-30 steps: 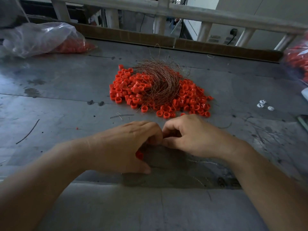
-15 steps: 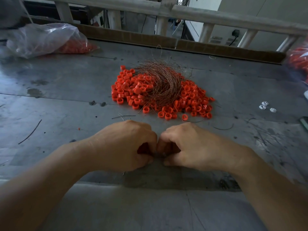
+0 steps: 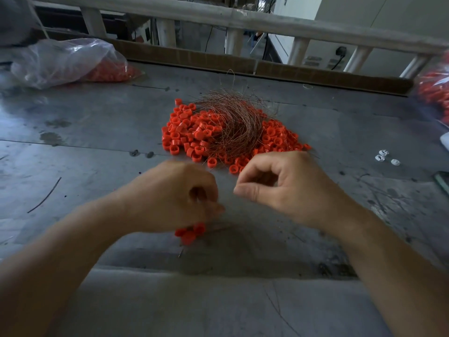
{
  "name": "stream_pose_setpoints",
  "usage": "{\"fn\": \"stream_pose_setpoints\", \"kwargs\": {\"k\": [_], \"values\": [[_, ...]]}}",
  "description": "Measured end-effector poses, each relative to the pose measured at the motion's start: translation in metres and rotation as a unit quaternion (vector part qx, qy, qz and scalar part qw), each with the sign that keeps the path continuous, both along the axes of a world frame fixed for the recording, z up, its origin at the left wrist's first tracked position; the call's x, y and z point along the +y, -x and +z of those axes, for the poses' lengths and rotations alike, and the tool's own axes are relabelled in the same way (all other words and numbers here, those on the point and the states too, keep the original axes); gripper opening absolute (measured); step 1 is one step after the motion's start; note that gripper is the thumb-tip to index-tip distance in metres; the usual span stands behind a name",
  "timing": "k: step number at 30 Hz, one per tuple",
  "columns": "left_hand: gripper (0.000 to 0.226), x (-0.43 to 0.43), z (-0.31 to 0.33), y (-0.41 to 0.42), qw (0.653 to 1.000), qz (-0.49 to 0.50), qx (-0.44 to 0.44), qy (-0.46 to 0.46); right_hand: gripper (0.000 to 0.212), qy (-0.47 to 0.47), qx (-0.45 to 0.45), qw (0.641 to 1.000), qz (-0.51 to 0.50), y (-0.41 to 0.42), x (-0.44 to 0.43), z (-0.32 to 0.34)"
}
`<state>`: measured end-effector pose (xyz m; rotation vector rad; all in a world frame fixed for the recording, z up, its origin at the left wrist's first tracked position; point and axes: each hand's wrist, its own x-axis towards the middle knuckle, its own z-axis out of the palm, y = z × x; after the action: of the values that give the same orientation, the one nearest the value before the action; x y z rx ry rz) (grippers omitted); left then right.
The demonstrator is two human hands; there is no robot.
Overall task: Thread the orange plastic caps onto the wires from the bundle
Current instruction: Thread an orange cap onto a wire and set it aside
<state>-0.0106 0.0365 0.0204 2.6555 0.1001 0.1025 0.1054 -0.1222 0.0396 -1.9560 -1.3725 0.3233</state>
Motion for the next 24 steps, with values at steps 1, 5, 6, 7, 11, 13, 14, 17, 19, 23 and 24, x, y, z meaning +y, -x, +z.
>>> {"fn": "stream_pose_setpoints", "kwargs": {"k": [1,5,6,7,11,13,14,17,19,23,24], "values": [[0.008,0.006,-0.002,-0.002,0.999,0.036,-0.027,0.005,0.009,-0.021,-0.004,1.000,-0.019,-0.002,0.000,0.001],[0.017,0.030,-0.015,-0.013,0.973,0.200,-0.115,-0.032,0.013,-0.063,-0.028,0.992,-0.106,-0.015,-0.001,0.000],[0.023,0.034,-0.018,-0.017,0.968,0.218,-0.121,-0.043,0.012,-0.070,-0.029,0.989,-0.127,-0.020,-0.001,-0.001],[0.030,0.037,-0.021,-0.020,0.965,0.225,-0.123,-0.045,0.012,-0.077,-0.027,0.986,-0.148,-0.024,-0.001,-0.002],[0.035,0.039,-0.028,-0.030,0.966,0.224,-0.120,-0.040,0.017,-0.120,-0.017,0.969,-0.215,-0.041,-0.003,-0.006],[0.028,0.038,-0.029,-0.031,0.967,0.219,-0.124,-0.041,0.020,-0.130,-0.020,0.964,-0.233,-0.046,-0.004,-0.007],[0.023,0.039,-0.028,-0.031,0.967,0.218,-0.127,-0.041,0.021,-0.132,-0.021,0.962,-0.238,-0.048,-0.004,-0.008],[0.013,0.040,-0.029,-0.031,0.967,0.217,-0.129,-0.041,0.022,-0.132,-0.024,0.960,-0.245,-0.052,-0.003,-0.010],[0.010,0.040,-0.028,-0.030,0.968,0.218,-0.121,-0.042,0.021,-0.131,-0.026,0.960,-0.246,-0.052,-0.003,-0.011],[0.006,0.038,-0.019,-0.027,0.949,0.283,-0.135,-0.012,0.021,-0.151,-0.044,0.958,-0.240,-0.048,-0.002,-0.010],[0.010,0.038,-0.016,-0.024,0.943,0.299,-0.146,0.007,0.021,-0.161,-0.058,0.957,-0.232,-0.046,-0.002,-0.009]]}}
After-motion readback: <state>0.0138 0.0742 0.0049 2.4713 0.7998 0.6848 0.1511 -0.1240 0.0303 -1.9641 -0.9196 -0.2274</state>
